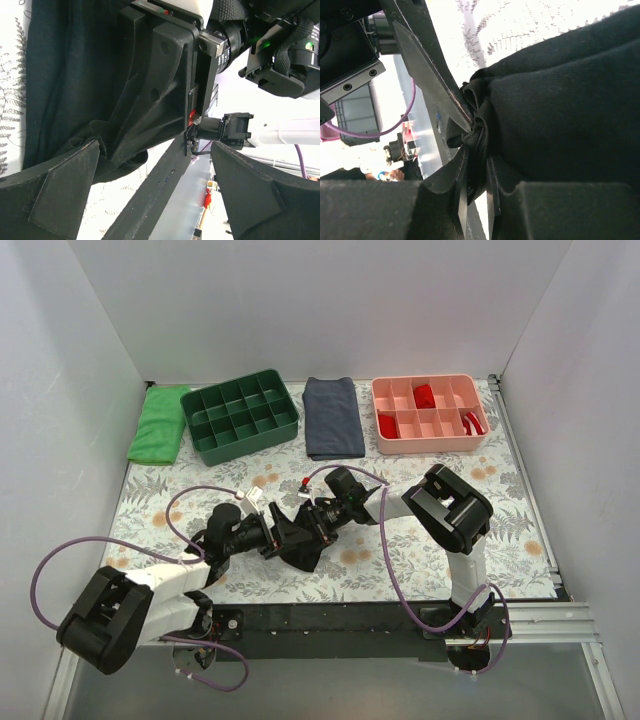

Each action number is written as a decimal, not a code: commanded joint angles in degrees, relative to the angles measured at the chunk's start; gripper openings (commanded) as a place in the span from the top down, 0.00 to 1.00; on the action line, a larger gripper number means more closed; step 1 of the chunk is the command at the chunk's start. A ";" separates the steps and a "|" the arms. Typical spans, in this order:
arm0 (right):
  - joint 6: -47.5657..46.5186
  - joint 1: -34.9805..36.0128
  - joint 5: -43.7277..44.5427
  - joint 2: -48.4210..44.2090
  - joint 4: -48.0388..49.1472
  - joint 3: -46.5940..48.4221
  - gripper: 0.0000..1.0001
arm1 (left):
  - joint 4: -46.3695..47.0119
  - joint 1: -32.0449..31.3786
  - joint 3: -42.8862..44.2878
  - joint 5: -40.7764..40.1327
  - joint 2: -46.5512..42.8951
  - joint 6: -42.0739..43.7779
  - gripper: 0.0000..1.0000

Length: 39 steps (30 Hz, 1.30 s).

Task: Roll the underwear
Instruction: Roll the underwear to the center of the board.

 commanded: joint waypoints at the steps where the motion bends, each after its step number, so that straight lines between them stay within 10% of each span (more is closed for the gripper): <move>1: -1.25 -0.18 4.55 -2.15 -0.90 -0.97 0.70 | 2.70 -0.18 -1.79 -1.53 3.09 0.88 0.05; 9: -3.78 0.78 16.14 -9.62 -3.10 -2.73 0.38 | 4.63 -0.18 -3.36 -3.02 5.11 0.27 0.08; 28: -12.49 2.54 48.42 -40.98 -6.09 -19.77 0.37 | 0.68 -0.18 -2.67 -5.84 4.23 -0.78 0.09; 39: -28.75 21.86 60.86 -44.08 -14.17 -14.43 0.37 | -4.32 -0.18 -0.12 -7.07 6.96 -1.75 0.09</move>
